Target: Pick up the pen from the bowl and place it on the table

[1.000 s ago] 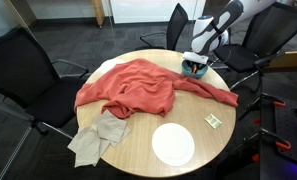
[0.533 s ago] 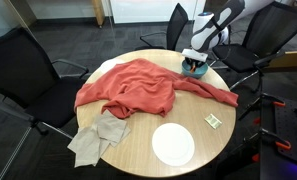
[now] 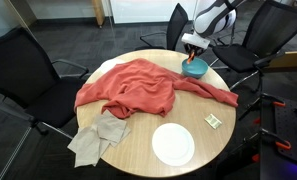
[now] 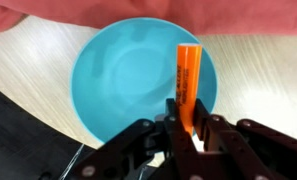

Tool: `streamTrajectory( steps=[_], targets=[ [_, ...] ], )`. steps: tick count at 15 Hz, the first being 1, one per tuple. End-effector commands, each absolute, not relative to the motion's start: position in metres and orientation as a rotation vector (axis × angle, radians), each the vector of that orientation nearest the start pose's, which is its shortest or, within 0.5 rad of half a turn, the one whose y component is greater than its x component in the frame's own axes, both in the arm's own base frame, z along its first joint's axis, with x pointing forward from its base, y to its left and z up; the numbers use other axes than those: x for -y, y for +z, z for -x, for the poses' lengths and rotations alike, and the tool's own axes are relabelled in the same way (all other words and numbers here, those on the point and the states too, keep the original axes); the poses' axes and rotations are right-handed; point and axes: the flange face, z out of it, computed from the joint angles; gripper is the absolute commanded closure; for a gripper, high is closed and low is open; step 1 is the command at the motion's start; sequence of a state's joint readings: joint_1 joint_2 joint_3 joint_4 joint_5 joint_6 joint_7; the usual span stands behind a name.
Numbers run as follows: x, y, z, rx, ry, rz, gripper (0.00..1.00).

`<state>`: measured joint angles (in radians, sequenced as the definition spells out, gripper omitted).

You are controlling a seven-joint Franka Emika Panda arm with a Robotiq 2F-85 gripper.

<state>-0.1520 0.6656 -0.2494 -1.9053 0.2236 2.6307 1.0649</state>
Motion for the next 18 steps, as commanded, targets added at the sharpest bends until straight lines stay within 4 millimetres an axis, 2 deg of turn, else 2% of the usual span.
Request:
streamTrajectory(
  steps=[1, 4, 7, 13, 18],
  targets=[
    [0.218, 0.204, -0.564, -2.199, -0.202, 2.222, 0.95],
    [0.185, 0.219, -0.555, -2.106, -0.21, 2.316, 0.95],
    [0.139, 0.223, -0.544, -1.985, -0.18, 2.449, 0.95],
    [0.054, 0.213, -0.515, -1.712, -0.129, 2.709, 0.95],
    [-0.005, 0.198, -0.499, -1.498, -0.102, 2.858, 0.95]
  ],
)
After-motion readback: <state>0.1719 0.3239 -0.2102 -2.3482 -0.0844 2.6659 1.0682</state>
